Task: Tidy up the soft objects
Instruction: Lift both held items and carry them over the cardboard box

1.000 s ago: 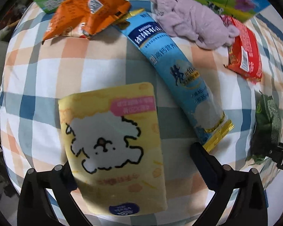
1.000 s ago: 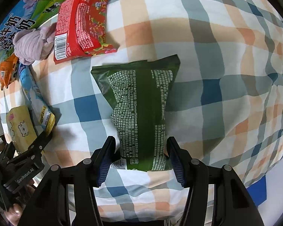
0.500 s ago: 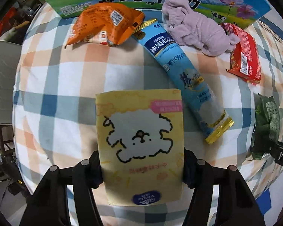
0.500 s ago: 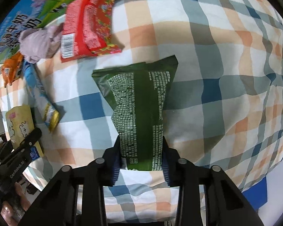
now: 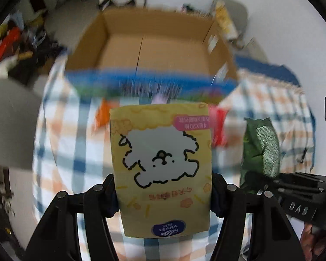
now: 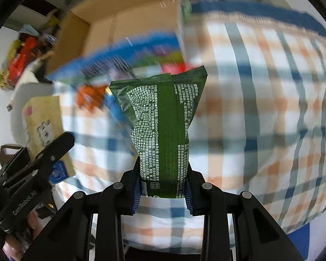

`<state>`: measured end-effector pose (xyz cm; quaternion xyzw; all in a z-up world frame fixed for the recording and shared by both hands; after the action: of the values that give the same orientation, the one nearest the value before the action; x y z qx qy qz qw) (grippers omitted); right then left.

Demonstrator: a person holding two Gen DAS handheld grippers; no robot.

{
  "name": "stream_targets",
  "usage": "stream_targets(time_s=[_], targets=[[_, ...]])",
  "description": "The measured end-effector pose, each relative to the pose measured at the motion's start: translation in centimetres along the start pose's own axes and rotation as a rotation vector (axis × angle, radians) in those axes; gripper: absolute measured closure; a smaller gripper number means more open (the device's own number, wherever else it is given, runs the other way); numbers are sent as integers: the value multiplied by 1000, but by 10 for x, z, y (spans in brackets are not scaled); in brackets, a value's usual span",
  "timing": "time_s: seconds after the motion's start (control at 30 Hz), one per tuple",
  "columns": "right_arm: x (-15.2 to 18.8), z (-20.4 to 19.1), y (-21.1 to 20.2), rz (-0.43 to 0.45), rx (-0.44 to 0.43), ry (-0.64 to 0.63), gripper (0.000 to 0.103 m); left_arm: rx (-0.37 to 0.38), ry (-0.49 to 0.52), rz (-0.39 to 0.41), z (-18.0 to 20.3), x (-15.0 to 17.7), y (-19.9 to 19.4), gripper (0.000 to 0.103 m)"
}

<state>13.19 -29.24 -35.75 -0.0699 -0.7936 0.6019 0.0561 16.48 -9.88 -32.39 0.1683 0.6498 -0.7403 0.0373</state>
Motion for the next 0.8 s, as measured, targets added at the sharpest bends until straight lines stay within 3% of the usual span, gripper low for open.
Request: stream_targets(time_s=[0.13,0.27,0.53,0.8], targets=[[-42,-32,-40,90,-32,-17,69,22,43,65,-7,-57,-23,43],[-99,-61,-40,134,-15,-6,69,62,37,74,-27,-106,-17,43],[-218,-83,29,66,40,54,69,134,30,-38,-64,-207,54,43],[-281,-85,98,-3,109,72,69,214,-16,-178,-90,-259,146,43]])
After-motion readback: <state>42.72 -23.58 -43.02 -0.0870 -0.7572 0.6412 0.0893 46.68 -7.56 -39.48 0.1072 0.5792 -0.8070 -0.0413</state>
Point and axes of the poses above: each gripper's, at about its wrist camera, not at the fingertips, and y roughly the way its jaws point, z to its right, x to its underside, the point moved 6 cm from there along y, roughly the way its jaws point, and after that the axes turned 7 degrees about y, right-handed, at the moved point
